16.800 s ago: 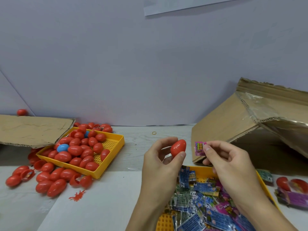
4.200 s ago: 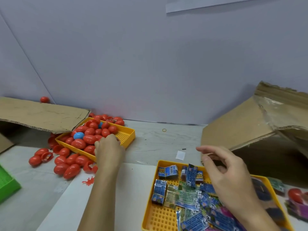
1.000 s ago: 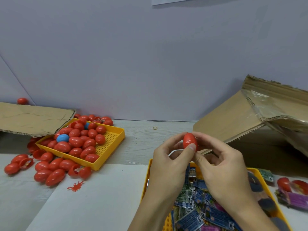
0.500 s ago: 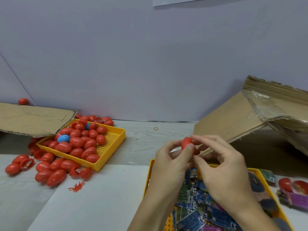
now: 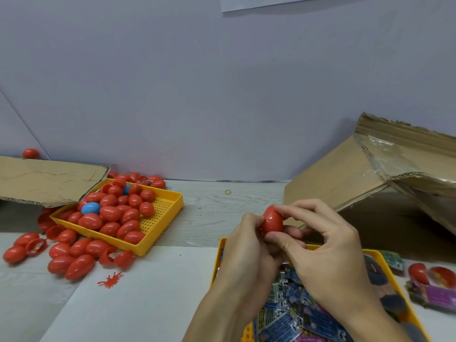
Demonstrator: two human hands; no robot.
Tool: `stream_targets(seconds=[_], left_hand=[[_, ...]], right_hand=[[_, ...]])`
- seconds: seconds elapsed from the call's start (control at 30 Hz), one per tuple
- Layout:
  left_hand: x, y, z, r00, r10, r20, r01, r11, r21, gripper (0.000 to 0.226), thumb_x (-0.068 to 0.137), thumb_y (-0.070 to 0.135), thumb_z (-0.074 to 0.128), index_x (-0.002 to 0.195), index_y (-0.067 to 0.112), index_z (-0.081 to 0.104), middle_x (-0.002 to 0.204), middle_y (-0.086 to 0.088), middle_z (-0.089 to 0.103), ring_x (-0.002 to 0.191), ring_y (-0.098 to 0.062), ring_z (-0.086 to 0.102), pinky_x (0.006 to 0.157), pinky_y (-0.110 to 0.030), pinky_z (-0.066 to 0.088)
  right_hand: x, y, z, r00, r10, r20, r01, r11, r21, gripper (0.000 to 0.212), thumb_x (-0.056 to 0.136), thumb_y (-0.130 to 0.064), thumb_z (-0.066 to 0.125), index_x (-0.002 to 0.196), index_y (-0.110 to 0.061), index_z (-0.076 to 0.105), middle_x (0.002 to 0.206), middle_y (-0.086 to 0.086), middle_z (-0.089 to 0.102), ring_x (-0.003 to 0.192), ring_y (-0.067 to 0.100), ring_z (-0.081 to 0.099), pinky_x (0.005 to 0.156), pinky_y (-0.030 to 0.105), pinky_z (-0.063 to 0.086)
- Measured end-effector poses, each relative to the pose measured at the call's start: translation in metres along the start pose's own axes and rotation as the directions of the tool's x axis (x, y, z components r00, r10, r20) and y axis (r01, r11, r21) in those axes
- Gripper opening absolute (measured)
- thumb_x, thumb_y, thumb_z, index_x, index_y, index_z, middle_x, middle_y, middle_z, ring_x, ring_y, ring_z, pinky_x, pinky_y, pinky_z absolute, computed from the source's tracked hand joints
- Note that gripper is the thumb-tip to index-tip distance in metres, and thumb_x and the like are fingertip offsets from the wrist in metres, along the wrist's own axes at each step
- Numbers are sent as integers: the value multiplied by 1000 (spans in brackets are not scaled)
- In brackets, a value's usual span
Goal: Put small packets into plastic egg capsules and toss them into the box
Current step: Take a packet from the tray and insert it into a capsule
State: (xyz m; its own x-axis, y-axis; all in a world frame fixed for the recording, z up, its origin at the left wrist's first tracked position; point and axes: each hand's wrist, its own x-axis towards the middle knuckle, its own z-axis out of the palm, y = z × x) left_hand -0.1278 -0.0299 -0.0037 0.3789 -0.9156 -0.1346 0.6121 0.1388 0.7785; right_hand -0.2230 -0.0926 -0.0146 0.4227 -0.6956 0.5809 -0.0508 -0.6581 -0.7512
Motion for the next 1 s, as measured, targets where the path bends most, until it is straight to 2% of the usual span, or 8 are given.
stream_targets(seconds=[0.17, 0.33, 0.4, 0.5, 0.73, 0.8, 0.87, 1.0], left_hand=[[-1, 0, -1, 998, -52, 35, 53, 998, -18, 37, 75, 25, 51, 95, -2, 65, 71, -20, 63, 63, -27, 62, 60, -29, 53], [0, 3, 1, 996, -93, -17, 93, 996, -2, 33, 87, 26, 43, 90, 0, 64, 69, -19, 64, 60, -23, 59, 65, -30, 40], [1, 9, -4, 993, -75, -87, 71, 996, -52, 30, 90, 25, 41, 88, 2, 60, 68, -18, 64, 58, -21, 58, 61, -27, 40], [0, 23, -15, 985, -16, -171, -13, 986, -166, 25, 87, 24, 43, 84, 5, 58, 64, -12, 62, 54, -18, 53, 57, -25, 34], [-3, 35, -26, 985, 18, -171, -74, 943, -324, 21, 82, 24, 45, 81, 6, 57, 65, -7, 57, 53, -16, 51, 56, -25, 32], [-2, 35, -28, 966, 50, -253, -113, 964, -242, 22, 89, 23, 46, 87, 6, 59, 69, -8, 61, 57, -16, 54, 56, -25, 38], [1, 32, -32, 911, 151, -383, -180, 983, -40, 17, 92, 20, 52, 94, 6, 61, 75, -7, 68, 65, -16, 60, 61, -27, 43], [3, 25, -34, 829, 348, -437, -203, 917, 344, 20, 87, 18, 67, 105, 10, 63, 83, -1, 72, 73, -11, 69, 66, -28, 46]], right_hand=[[0, 0, 0, 1000, -10, 3, 10, 1000, 13, 43, 64, -40, 73, 105, -29, 73, 99, -12, 61, 97, 9, 60, 81, 28, 54], [0, -1, 0, 999, -28, 28, 28, 1000, 10, 50, 68, -43, 71, 116, -31, 69, 106, -12, 59, 100, 12, 59, 82, 31, 54], [0, 1, -1, 999, -21, 31, 21, 1000, 12, 48, 77, -42, 72, 123, -33, 63, 107, -16, 59, 96, 13, 59, 77, 31, 53], [0, 5, -2, 1000, -15, 6, 14, 999, 30, 27, 91, -36, 60, 118, -34, 62, 101, -15, 62, 94, 13, 60, 69, 32, 51], [-2, 7, 0, 997, 44, 61, -46, 998, 31, 25, 86, -42, 51, 109, -40, 62, 92, -17, 64, 85, 8, 62, 64, 21, 50], [-2, 10, 1, 994, 23, 110, -17, 998, -60, 16, 88, -34, 56, 101, -39, 64, 88, -18, 63, 82, 5, 60, 62, 14, 47], [-3, 14, 2, 984, 36, 172, -6, 985, -172, 15, 87, -29, 60, 96, -40, 64, 85, -19, 62, 84, 1, 57, 64, 12, 45], [-4, 22, 4, 926, 169, 338, -28, 922, -386, 30, 90, -43, 56, 120, -43, 55, 100, -30, 46, 99, -9, 43, 74, 14, 40]])
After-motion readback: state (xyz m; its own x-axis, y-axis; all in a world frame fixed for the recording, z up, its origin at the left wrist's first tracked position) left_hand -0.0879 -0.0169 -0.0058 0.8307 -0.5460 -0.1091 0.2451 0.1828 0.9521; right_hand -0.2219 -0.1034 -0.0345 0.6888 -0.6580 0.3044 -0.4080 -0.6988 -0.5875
